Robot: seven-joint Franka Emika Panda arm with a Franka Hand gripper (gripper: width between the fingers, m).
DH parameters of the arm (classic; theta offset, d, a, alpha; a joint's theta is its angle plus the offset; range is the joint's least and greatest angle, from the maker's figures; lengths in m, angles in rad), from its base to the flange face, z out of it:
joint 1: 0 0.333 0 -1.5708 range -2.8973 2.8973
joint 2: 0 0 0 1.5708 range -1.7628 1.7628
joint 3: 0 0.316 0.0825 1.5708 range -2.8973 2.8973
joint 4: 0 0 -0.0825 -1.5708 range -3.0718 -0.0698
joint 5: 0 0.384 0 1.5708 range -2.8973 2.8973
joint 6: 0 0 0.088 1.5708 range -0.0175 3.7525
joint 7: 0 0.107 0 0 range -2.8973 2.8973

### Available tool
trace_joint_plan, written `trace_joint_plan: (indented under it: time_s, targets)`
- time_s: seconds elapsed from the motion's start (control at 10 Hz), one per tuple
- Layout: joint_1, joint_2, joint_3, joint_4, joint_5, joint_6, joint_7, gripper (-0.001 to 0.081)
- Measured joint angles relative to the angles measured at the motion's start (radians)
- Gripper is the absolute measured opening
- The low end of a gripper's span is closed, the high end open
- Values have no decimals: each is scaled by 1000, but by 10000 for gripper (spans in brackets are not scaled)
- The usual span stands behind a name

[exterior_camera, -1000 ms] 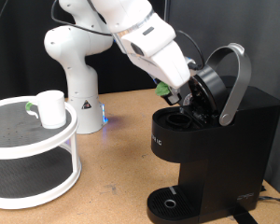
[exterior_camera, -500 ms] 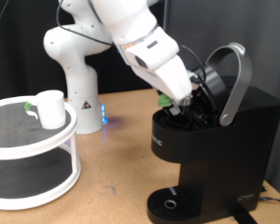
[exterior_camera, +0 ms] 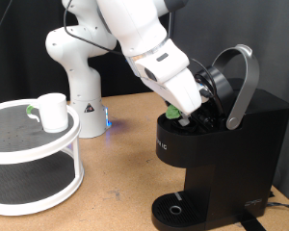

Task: Make a cup of coffee with the keurig machine

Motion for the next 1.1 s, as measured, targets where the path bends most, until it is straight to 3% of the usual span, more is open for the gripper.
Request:
trace_joint_plan:
  time_s: [0.8,0.9,1.0,1.1]
  targets:
    - [0,22,8,1,37,30,-7,477]
    - [0,22,8,2,40,30,-9,645]
    - [0,22,8,2,42,30,-10,645]
    - [0,22,8,3,44,29,-10,754]
